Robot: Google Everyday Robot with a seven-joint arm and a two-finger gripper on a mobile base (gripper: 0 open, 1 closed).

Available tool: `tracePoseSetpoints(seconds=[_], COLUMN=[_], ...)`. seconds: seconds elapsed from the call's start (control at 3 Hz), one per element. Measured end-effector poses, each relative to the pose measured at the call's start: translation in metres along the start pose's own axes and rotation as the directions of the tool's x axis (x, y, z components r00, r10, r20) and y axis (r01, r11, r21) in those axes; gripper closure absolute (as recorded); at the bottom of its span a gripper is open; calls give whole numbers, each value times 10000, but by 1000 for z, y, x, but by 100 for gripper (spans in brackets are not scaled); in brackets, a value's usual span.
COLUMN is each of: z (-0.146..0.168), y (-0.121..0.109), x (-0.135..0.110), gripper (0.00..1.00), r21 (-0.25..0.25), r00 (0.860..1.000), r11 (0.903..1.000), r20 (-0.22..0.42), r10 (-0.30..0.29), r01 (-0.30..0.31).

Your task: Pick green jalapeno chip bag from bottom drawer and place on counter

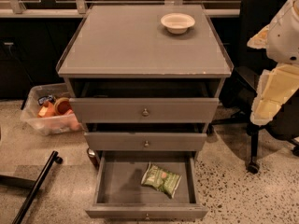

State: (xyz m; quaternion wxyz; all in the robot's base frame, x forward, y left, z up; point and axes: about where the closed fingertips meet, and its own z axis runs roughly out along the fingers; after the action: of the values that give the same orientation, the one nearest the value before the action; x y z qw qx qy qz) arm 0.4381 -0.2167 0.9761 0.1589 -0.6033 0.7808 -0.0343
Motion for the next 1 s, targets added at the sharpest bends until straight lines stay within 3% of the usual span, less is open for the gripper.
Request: tracePoseSetpoints(seconds=[0.33, 0.67, 1.0], z=[0, 9, 43], y=[0, 3, 16], x=[0, -4, -6], gripper=[0, 0, 0], r21=[0, 108, 75], r00=[10000, 9982, 9866], r11=[10000, 9999, 9987], r20=[2, 587, 1556], r10=[0, 113, 480], r01=[0, -120, -498])
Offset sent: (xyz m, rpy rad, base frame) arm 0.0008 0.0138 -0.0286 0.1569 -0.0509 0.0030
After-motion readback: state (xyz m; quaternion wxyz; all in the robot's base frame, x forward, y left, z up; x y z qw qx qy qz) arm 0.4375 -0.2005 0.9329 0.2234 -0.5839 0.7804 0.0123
